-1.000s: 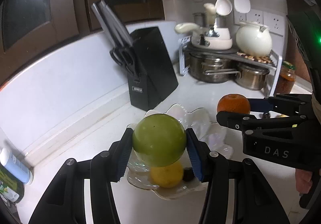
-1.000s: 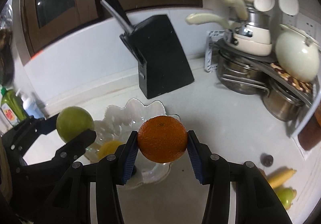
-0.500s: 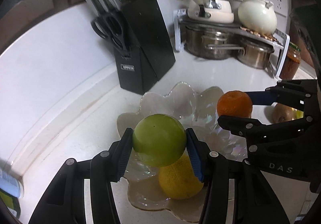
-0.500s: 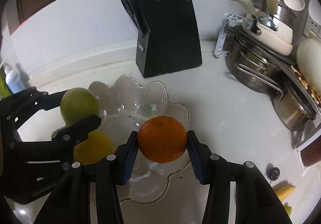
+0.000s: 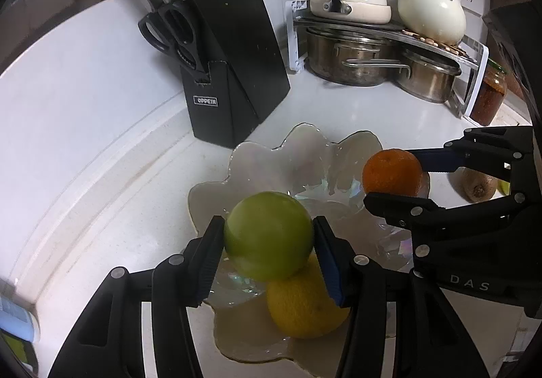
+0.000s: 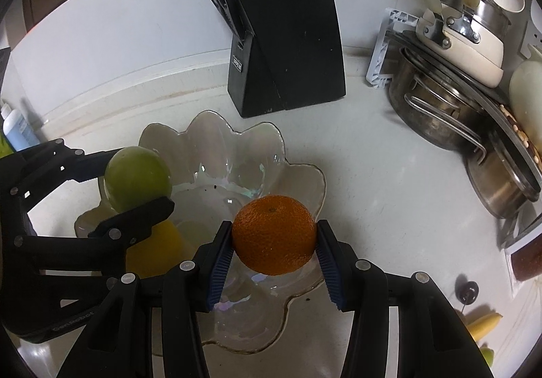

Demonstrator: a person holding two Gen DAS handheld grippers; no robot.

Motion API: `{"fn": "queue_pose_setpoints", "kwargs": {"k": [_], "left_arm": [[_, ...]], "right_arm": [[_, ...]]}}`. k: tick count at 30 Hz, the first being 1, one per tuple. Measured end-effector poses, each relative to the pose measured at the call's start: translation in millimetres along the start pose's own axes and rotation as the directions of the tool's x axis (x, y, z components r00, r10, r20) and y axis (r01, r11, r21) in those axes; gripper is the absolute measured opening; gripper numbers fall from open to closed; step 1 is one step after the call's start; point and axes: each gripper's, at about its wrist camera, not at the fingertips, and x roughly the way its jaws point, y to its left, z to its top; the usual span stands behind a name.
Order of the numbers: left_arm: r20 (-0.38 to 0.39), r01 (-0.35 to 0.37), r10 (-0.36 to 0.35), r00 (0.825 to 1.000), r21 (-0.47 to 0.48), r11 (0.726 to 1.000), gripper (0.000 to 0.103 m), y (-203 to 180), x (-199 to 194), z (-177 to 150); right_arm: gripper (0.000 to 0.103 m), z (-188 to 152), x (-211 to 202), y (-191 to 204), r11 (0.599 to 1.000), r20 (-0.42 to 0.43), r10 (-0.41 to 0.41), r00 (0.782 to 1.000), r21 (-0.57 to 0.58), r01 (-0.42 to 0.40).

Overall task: Organize fruits
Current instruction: 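Carry the orange and green apple into the white bowl and open both tools, then withdraw both open tools from the bowl and move toward the loose fruits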

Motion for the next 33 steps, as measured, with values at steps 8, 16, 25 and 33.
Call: {"fn": "queue_pose_setpoints", "kwargs": {"k": [8,16,25,33], "left_arm": [[0.017,-0.037,0.037,0.999,-0.016,0.999,0.068,3,-7,-3],[0.087,-0.129,0.136,0.987,-0.074,0.989,0.071,3,-42,-1],[0.192,-0.186,0.207,0.959,-0.120,0.975,0.080,-19,-98,4],[0.317,-0.165,0.190,0.929,-0.106,0.981,0.088,-60,-140,10]], "right_arm": [[0.051,-4,-3,2,1.000,0.006,-0.016,1.000,0.000,0.016],[0.056,-5,-32,-5,0.995,0.086,-0.095,0.992,0.044,0.092],[0.068,-20,-91,-25,0.973,0.211,-0.165,0.963,0.194,0.124],[0.086,-46,-151,-41,0.946,0.320,-0.253,0.913,0.281,0.163]]}}
